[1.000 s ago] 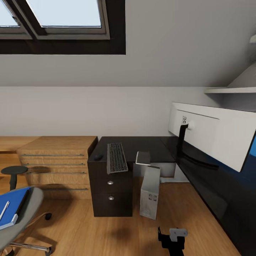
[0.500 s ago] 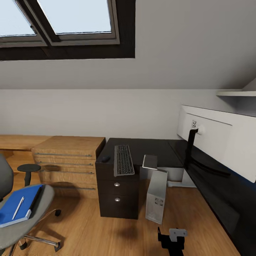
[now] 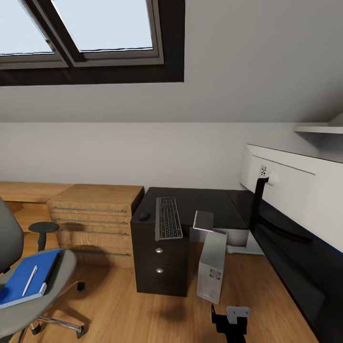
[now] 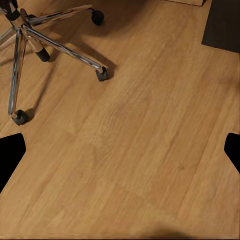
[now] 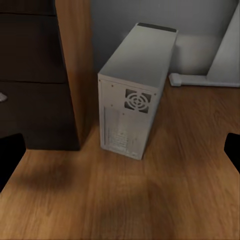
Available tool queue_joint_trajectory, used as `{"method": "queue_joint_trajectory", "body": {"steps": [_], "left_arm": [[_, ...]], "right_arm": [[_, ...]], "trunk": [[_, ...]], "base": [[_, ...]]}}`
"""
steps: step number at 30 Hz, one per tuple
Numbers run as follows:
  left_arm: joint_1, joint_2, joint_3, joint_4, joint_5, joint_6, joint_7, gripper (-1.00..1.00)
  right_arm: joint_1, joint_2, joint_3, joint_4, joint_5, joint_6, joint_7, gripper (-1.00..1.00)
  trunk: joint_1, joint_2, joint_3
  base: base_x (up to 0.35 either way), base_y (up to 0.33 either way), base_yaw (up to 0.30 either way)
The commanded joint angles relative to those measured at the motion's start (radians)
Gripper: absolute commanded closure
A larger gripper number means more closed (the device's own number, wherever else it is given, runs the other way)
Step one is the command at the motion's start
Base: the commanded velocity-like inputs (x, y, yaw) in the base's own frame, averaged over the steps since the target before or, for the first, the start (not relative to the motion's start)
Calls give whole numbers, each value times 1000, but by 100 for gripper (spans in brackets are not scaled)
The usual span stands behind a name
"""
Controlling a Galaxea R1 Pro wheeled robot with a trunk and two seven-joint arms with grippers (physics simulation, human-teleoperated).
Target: In the bedroom, organize the workspace by keeping the computer under the desk, ensuring the monitor is on the desk, placing the keyboard on the desk next to the monitor, placing the mouse on the desk next to the keyboard, moving the folder from the swivel chair onto the desk next to the mouse, stacking the notebook on top of the folder with the pen on top of the notebook, and positioning the swivel chair next to the desk.
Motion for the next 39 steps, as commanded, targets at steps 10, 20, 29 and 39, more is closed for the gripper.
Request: {"method": "queue_joint_trajectory", "body": {"steps": [10,20,29,39], "left_arm": [[-1,-24,-4,48,9,-8,0,-100],[-8,-25,11,181,20,-4,-250,-100],[-109,-36,58,424,39,-3,-582,-100],[-119,-40,61,446,49,-7,-605,-100]], "right_arm": [[-1,0,8,4,-1,-2,-6,-100],[-1,1,10,17,1,-2,-6,-100],[-1,1,10,18,2,-2,-6,-100],[-1,0,11,23,2,0,-6,-100]], "trunk": [[-38,70,31],[-77,140,62],[-111,203,90],[-150,273,121]], "base": [[0,0,1],[0,0,0],[0,0,0],[0,0,0]]}}
